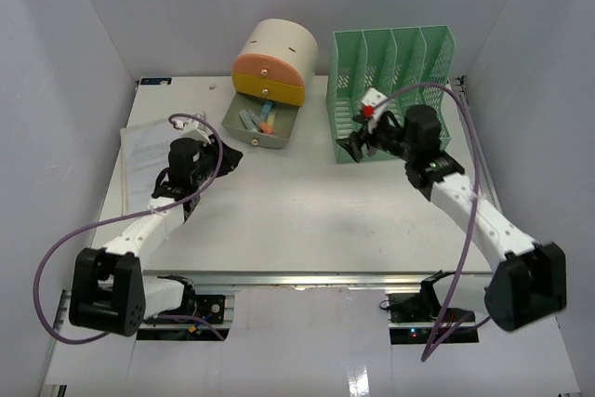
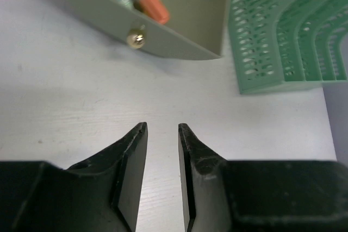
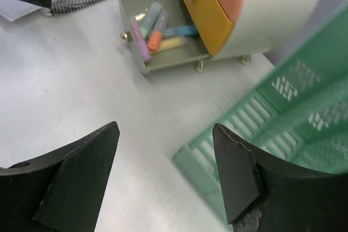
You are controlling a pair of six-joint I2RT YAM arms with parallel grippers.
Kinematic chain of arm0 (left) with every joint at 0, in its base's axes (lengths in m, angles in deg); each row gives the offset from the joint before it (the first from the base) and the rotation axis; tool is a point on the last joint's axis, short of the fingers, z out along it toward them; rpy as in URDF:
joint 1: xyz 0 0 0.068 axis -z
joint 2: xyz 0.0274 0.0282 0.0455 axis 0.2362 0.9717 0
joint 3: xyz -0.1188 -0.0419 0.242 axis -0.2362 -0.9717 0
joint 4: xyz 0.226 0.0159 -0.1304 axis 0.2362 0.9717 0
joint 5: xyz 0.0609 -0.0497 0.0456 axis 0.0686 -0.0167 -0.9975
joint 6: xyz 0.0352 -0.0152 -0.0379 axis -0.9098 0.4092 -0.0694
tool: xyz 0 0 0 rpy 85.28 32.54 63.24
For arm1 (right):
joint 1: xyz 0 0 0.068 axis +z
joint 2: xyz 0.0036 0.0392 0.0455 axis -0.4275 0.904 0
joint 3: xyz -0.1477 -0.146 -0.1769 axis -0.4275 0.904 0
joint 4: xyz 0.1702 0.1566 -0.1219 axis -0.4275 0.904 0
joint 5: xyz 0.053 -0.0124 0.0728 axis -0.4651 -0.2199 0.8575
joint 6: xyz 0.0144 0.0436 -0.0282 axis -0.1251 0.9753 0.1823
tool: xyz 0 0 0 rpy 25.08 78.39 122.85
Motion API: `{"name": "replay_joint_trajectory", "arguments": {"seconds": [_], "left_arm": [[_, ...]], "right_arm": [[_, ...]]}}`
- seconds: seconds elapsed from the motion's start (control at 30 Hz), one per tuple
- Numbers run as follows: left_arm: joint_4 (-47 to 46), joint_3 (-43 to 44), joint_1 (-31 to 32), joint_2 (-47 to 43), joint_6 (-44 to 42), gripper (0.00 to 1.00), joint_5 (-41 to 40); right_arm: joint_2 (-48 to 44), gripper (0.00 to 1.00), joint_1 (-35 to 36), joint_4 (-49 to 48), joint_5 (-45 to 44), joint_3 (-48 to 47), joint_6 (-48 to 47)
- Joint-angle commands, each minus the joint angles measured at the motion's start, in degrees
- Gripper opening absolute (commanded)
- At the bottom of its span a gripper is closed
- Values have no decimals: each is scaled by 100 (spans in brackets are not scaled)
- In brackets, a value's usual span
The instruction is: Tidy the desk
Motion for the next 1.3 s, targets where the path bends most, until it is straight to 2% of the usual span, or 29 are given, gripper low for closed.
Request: {"name": "replay_joint_trajectory", "arguments": {"seconds": [0.0, 0.03, 0.17, 0.27, 0.57, 0.9, 1.27], "left_arm": [[17, 58, -85, 618, 1534, 26, -143], [28, 91, -85, 769, 1708, 23, -189], [96, 449, -77, 1709, 2307, 17, -264], [166, 906, -68, 2269, 2409, 14, -412], [331, 1810, -38, 3426, 2404, 14, -762], [372, 2575, 11, 4154, 2492, 14, -829], [272, 3212, 11, 4562, 2462, 16, -799]], "right_arm": [[-816, 72, -938, -1218, 763, 1406, 596], [-923, 67, -1077, -1169, 850, 1489, 629], [-1192, 61, -1606, -893, 1182, 1552, 841], [-1224, 60, -1737, -843, 1307, 1565, 871], [-1203, 58, -1759, -590, 1338, 1417, 618], [-1132, 58, -1750, -505, 1294, 1387, 474], [-988, 58, -1750, -492, 1250, 1387, 426]]}}
